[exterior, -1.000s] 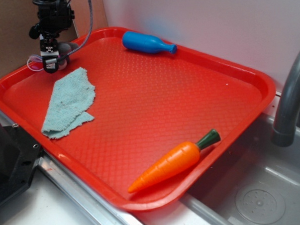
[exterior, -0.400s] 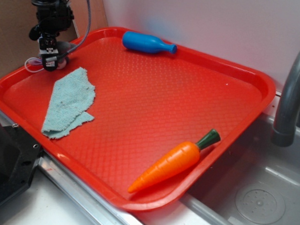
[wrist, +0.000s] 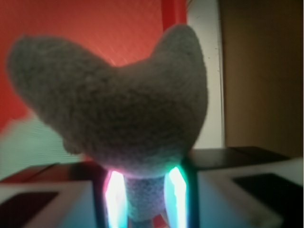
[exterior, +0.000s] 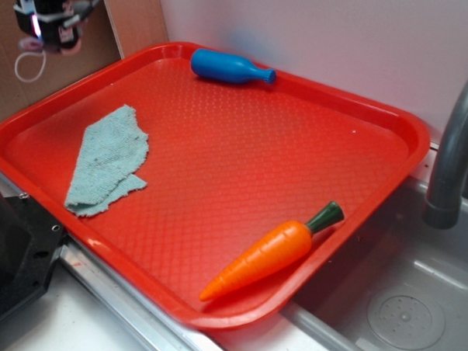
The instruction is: Grab the gray animal.
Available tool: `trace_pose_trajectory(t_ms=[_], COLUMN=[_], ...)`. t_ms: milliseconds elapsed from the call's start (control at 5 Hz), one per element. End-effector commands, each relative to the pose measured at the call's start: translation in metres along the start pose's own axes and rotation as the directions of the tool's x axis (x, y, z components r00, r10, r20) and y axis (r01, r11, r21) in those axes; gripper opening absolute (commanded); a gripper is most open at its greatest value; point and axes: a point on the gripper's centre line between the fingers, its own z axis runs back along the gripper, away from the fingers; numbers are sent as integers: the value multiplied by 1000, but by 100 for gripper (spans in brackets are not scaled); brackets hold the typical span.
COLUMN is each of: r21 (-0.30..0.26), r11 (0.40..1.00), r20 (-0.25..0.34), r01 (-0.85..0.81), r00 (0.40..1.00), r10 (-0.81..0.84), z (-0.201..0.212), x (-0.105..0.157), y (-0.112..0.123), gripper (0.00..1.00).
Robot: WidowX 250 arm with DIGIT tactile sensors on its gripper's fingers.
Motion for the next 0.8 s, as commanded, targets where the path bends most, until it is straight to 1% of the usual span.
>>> trace_pose_trajectory(t_ms=[0, 200, 400, 600], r21=[37, 30, 22, -47], r11=[961, 963, 966, 977], r20=[4, 28, 82, 80], r01=[-275, -270, -258, -206], r00=[961, 963, 963, 975], r10=[276, 269, 255, 210], z=[71, 84, 87, 84], x=[-5, -3, -4, 3], y=[-95, -147, -173, -169], gripper=[0, 0, 0, 0])
